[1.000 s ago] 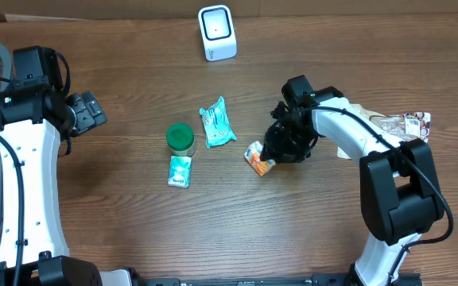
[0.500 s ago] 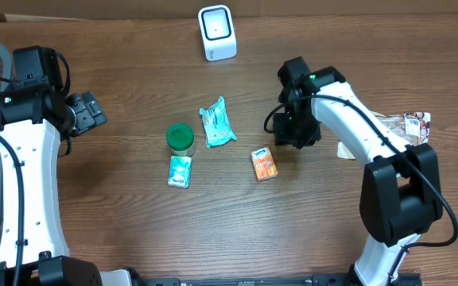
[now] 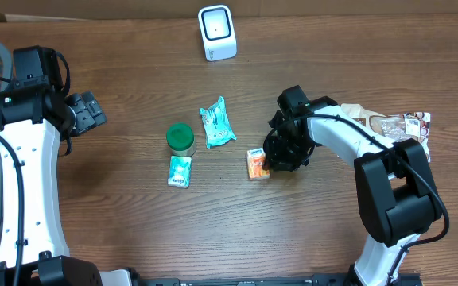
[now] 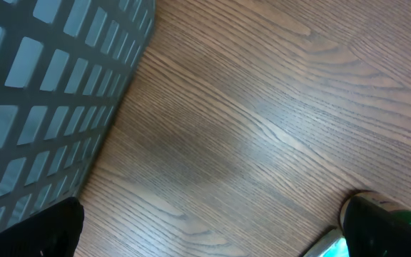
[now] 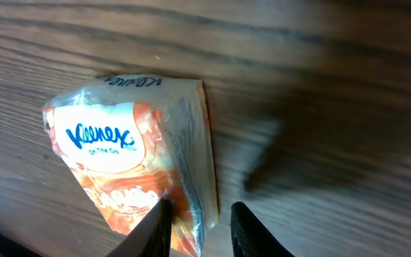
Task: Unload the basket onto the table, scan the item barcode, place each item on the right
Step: 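Grasp the orange Kleenex tissue pack with right gripper and lift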
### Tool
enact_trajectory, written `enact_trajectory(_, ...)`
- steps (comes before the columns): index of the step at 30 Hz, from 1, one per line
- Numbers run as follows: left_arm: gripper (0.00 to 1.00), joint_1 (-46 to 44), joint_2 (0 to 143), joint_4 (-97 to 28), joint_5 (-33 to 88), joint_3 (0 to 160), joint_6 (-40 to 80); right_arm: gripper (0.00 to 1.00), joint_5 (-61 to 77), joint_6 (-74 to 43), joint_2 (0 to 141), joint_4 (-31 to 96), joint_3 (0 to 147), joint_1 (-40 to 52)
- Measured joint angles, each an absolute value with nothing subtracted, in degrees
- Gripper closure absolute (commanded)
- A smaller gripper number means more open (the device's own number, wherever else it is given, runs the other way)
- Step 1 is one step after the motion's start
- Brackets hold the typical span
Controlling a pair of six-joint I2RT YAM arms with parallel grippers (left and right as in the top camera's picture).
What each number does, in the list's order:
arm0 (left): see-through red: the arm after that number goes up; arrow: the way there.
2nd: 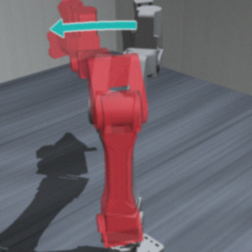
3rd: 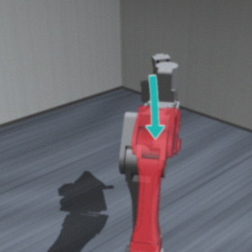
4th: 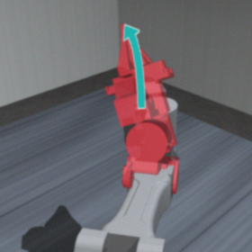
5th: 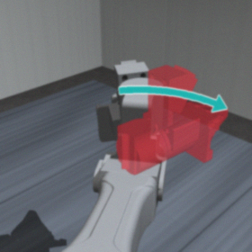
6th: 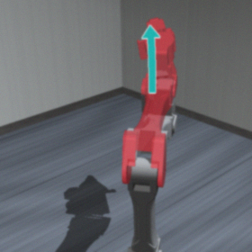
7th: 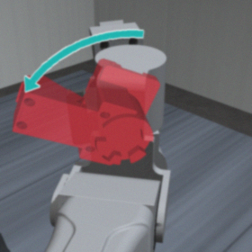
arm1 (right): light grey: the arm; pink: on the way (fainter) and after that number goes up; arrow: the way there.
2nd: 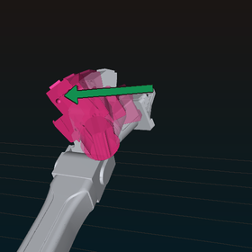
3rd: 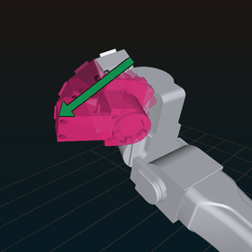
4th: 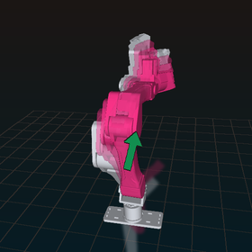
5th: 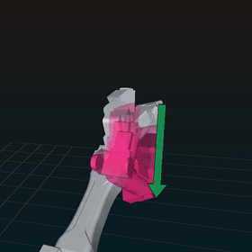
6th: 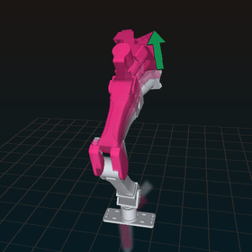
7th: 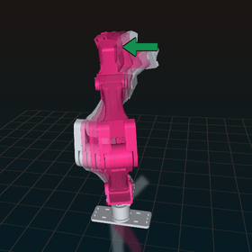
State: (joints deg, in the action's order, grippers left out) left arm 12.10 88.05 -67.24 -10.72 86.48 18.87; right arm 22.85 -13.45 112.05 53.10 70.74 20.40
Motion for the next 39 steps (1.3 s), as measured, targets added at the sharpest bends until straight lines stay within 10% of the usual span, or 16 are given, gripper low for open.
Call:
enact_trajectory(6,0.00,12.1,88.1,-67.2,-10.7,86.5,18.9,0.96,26.9,-14.9,111.1,46.4,65.9,20.3)
enact_trajectory(16,0.00,12.1,88.1,-67.2,-10.7,86.5,18.9,0.96,33.2,-14.6,110.4,49.4,64.7,18.8)
enact_trajectory(30,0.00,12.1,88.1,-67.2,-10.7,86.5,18.9,0.96,76.7,1.6,105.9,49.5,65.0,3.1)
enact_trajectory(39,0.00,12.1,88.1,-67.2,-10.7,86.5,18.9,0.96,49.1,-6.3,105.8,49.8,65.1,6.3)
